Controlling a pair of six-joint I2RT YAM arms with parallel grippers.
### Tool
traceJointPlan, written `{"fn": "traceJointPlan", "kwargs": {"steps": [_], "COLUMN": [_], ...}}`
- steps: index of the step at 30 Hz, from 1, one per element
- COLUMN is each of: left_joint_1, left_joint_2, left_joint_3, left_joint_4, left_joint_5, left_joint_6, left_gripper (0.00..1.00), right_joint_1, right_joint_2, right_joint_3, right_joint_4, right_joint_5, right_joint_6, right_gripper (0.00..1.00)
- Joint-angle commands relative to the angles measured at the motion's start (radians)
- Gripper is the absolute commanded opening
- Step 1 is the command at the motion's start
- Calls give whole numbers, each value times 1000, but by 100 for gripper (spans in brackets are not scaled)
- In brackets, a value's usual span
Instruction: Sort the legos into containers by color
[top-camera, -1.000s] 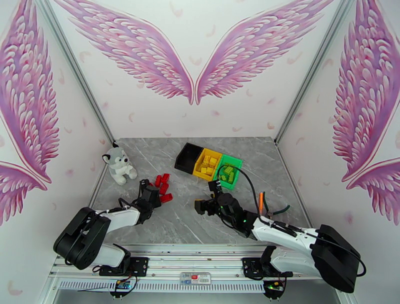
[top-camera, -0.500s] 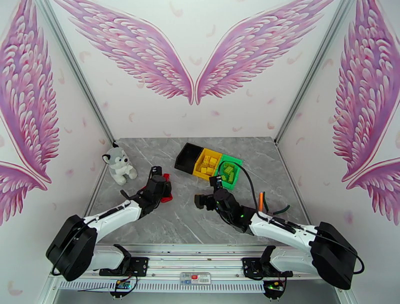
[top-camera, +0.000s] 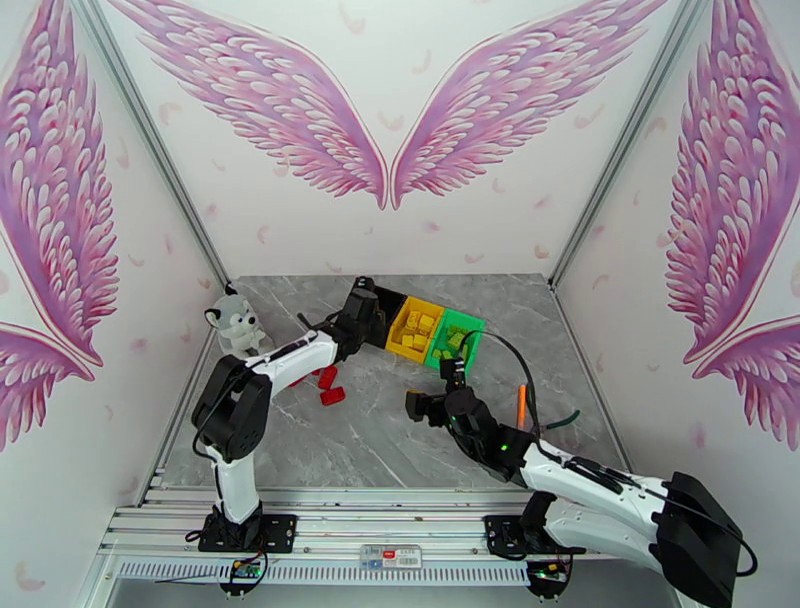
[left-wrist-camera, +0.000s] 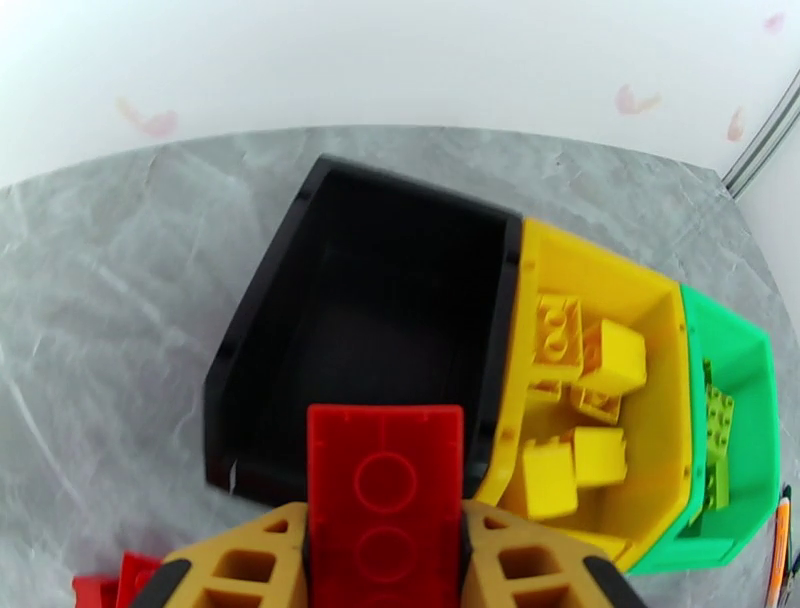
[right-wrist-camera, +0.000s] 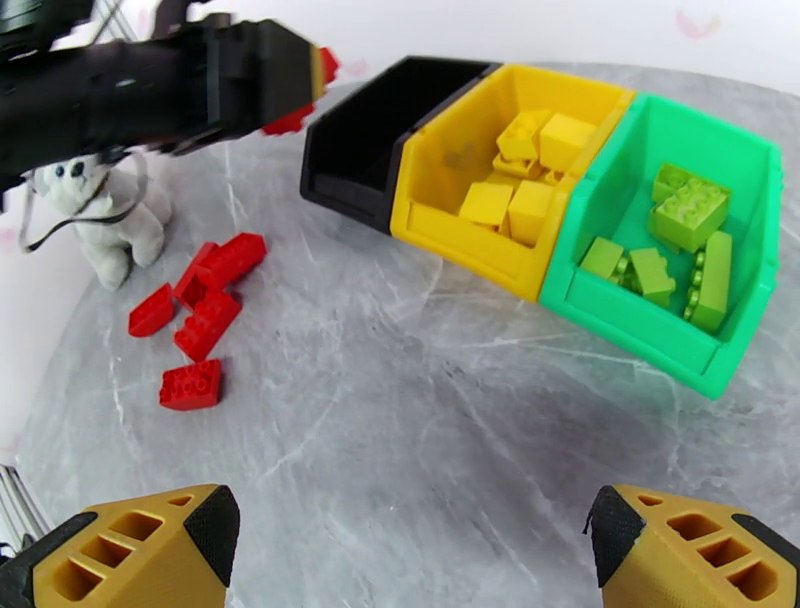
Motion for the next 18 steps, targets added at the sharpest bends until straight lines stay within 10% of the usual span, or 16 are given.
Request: {"fn": "traceJointPlan", "kwargs": {"steps": [1,8,18], "left_joint_1": [13,37,-16], "left_joint_2": [89,155,-93], "left_joint_3": [144,269,-61], "left_joint_4": [-92,-134,-18], "left_joint_5": [18,24,-64], "left_joint_6": [39,30,32], "left_gripper": [42,75,80], "right_joint_1": [4,3,3], "right_joint_2": [-49,-131,-185], "right_joint_3": [-21,-34,-98], "right_joint_4": [-93,-164,-70], "right_joint_5": [56,87,7], "right_joint_6": [1,-14,-85], "right_gripper": [99,99,99]}}
